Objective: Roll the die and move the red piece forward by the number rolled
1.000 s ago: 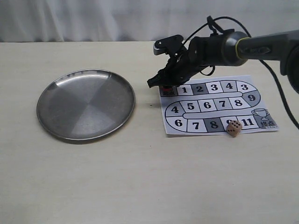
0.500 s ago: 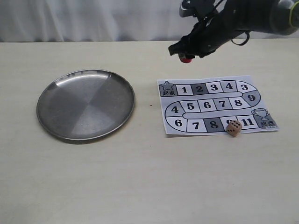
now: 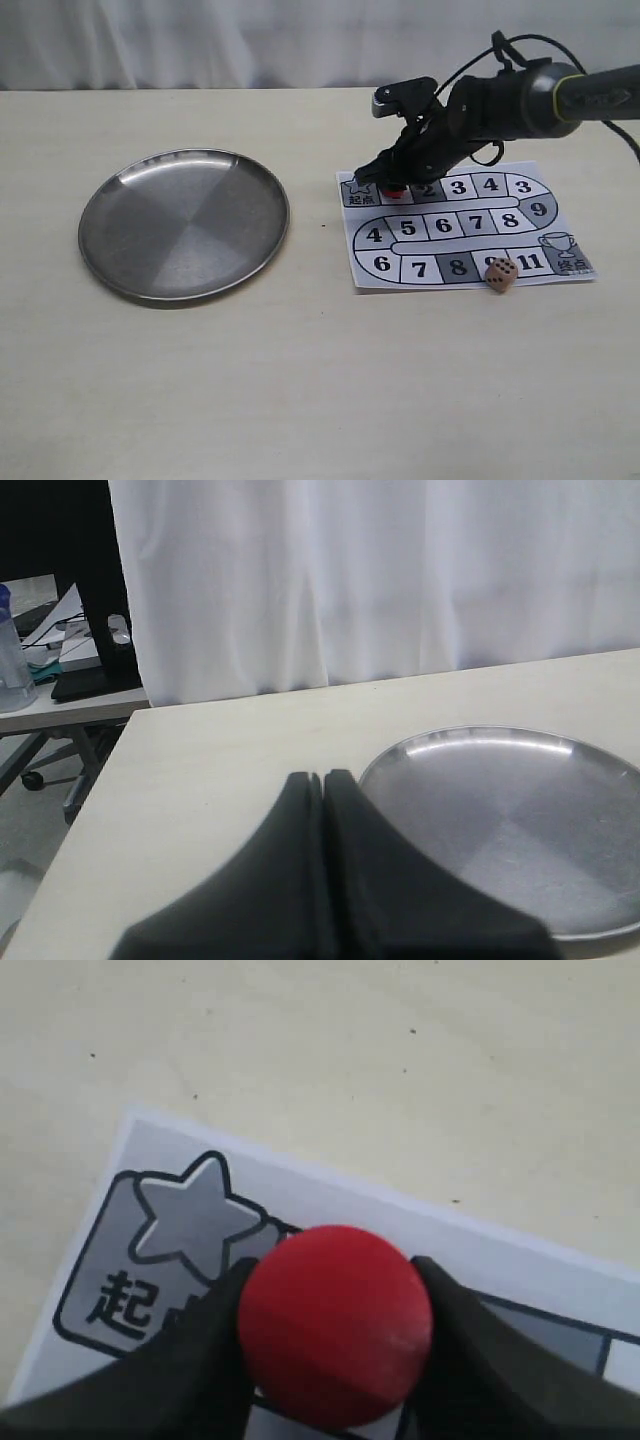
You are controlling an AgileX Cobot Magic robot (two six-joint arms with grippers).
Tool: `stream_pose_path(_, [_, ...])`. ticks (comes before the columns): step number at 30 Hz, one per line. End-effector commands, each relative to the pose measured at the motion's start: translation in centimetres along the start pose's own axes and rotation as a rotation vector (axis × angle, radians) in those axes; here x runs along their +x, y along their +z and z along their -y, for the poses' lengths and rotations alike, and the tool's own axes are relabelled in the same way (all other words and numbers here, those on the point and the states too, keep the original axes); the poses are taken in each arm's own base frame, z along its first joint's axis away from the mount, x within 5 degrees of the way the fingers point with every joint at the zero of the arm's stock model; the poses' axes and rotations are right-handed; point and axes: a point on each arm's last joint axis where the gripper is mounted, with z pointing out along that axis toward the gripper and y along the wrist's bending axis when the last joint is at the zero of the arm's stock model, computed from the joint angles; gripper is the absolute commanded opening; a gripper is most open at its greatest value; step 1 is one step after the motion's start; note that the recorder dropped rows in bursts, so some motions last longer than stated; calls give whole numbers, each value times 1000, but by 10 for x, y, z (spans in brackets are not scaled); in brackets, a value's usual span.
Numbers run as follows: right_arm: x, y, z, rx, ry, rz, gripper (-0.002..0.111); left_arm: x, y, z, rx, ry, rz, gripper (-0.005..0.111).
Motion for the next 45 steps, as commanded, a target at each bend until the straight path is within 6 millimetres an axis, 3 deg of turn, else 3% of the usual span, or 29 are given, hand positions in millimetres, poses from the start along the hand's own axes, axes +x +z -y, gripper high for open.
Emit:
stream_pose_path(1, [-11, -30, 4, 11, -40, 3, 5, -1, 0, 1, 11, -9, 20, 0])
stream_pose_path(5, [-38, -85, 18, 54, -26, 146, 5, -1, 0, 1, 11, -9, 20, 0])
stream_pose_path(8, [-41, -96, 29, 72, -5, 172, 5, -1, 0, 1, 11, -9, 20, 0])
stream_pose_path(11, [-34, -87, 33, 73, 2, 144, 5, -1, 0, 1, 11, -9, 20, 0])
stream_pose_path(19, [1, -25, 33, 55, 11, 0, 5, -1, 0, 1, 11, -9, 20, 0])
stream_pose_path(24, [17, 0, 33, 45, 20, -69, 5, -1, 0, 1, 11, -9, 20, 0])
stream_pose_path(27, [17, -1, 33, 43, 20, -74, 5, -1, 0, 1, 11, -9, 20, 0])
stream_pose_path(30, [8, -15, 33, 50, 10, -44, 5, -1, 0, 1, 11, -9, 20, 0])
stream_pose_path(38, [-26, -94, 60, 129, 39, 136, 5, -1, 0, 1, 11, -9, 20, 0])
stream_pose_path(41, [-23, -94, 69, 138, 58, 126, 5, -1, 0, 1, 11, -9, 20, 0])
stream_pose_path(45, [-11, -68, 69, 125, 62, 60, 5, -1, 0, 1, 11, -9, 20, 0])
